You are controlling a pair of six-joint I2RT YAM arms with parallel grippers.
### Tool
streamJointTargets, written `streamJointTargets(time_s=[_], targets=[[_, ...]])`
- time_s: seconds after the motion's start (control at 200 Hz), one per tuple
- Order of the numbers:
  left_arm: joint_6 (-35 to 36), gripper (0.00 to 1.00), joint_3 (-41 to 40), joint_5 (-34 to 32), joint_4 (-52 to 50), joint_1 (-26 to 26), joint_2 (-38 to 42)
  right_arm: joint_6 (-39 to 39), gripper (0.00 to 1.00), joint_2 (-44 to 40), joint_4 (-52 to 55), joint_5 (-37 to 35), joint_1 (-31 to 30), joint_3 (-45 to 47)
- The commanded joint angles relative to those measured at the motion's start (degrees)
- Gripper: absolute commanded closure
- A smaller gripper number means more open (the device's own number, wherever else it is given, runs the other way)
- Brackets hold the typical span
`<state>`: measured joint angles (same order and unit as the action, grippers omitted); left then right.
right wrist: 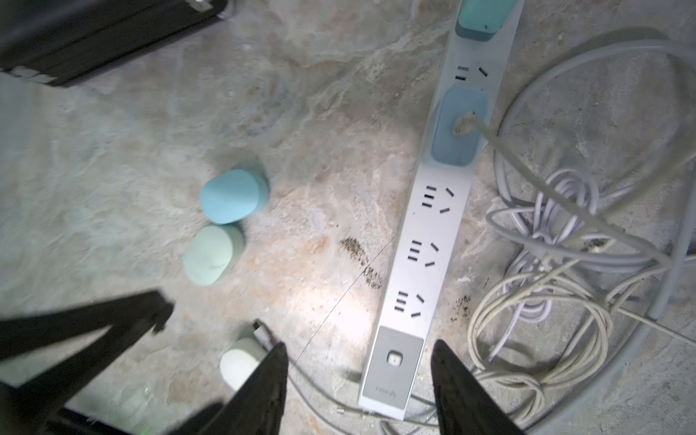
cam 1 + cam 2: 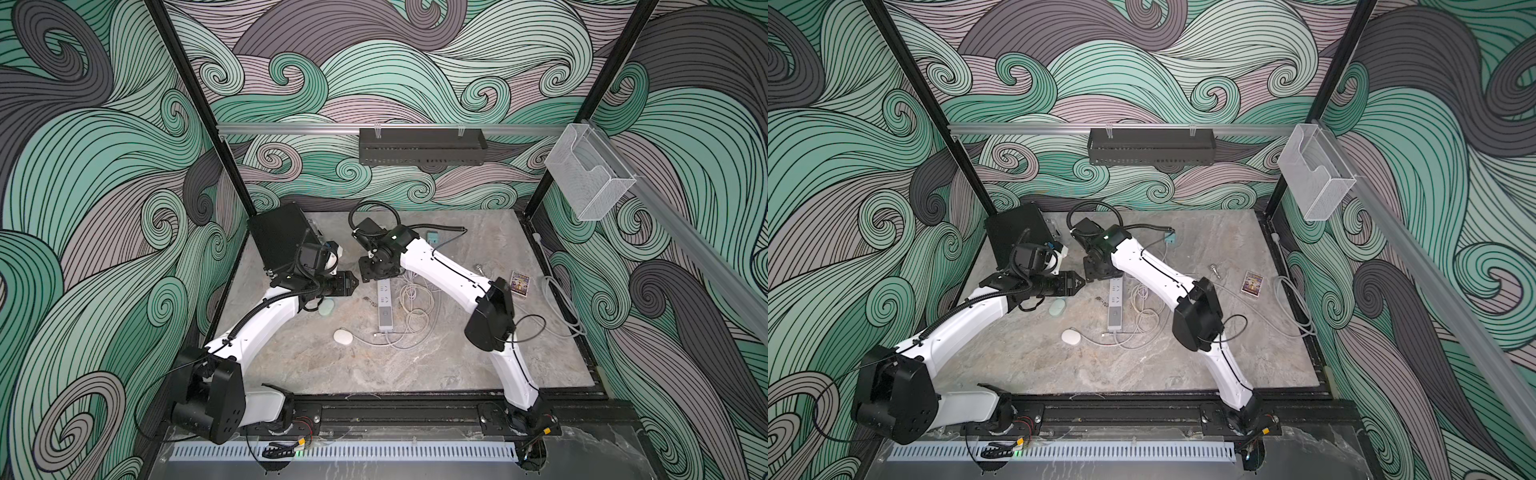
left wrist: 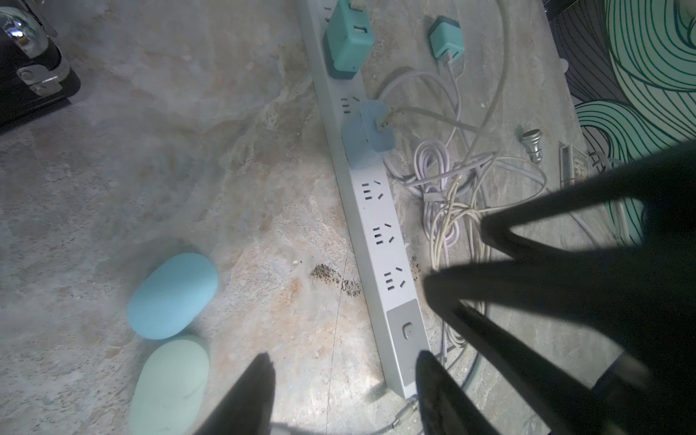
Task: Charge the bluetooth headset
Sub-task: Insert the plug into the socket, then pick up the plug from the center of the board.
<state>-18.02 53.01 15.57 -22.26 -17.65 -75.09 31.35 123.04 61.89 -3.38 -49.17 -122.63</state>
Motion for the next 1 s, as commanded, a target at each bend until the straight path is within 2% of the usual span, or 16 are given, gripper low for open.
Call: streamJointTargets(time_s=[0.0, 0.13, 0.355, 0.52, 0.625, 0.861, 0.996], targets=[[1.6, 0.40, -0.4, -1.3, 0.4, 0.4, 1.4, 0.9, 0.40, -8.2, -4.7, 0.1, 1.4, 6.5], [4.1, 0.40, -1.5, 3.2, 4.3, 0.4, 1.9, -0.9, 0.40, -15.1, -4.9, -1.3, 5.3, 12.7], [-0.2, 0.41, -1.7, 6.7, 12.5, -1.6, 0.9, -3.4, 0.49, -19.0, -10.6, 0.6, 17.4, 23.8], [0.0, 0.41, 0.6, 6.8, 14.8, -4.4, -1.0, -5.7, 0.52, -13.4, -13.9, 2.3, 23.5, 24.5], [1.2, 0.41, 2.4, 6.9, 15.4, -5.8, -1.6, -6.8, 0.64, -8.5, -16.3, 2.9, 25.7, 23.1], [2.4, 0.41, 5.1, 6.4, 15.4, -6.3, -2.4, -7.5, 0.73, 2.7, -18.4, 4.6, 28.5, 15.6], [3.2, 0.41, 5.0, 9.0, 17.7, -6.4, -3.2, -6.8, 0.78, 7.4, -19.5, 3.0, 29.5, 11.2]])
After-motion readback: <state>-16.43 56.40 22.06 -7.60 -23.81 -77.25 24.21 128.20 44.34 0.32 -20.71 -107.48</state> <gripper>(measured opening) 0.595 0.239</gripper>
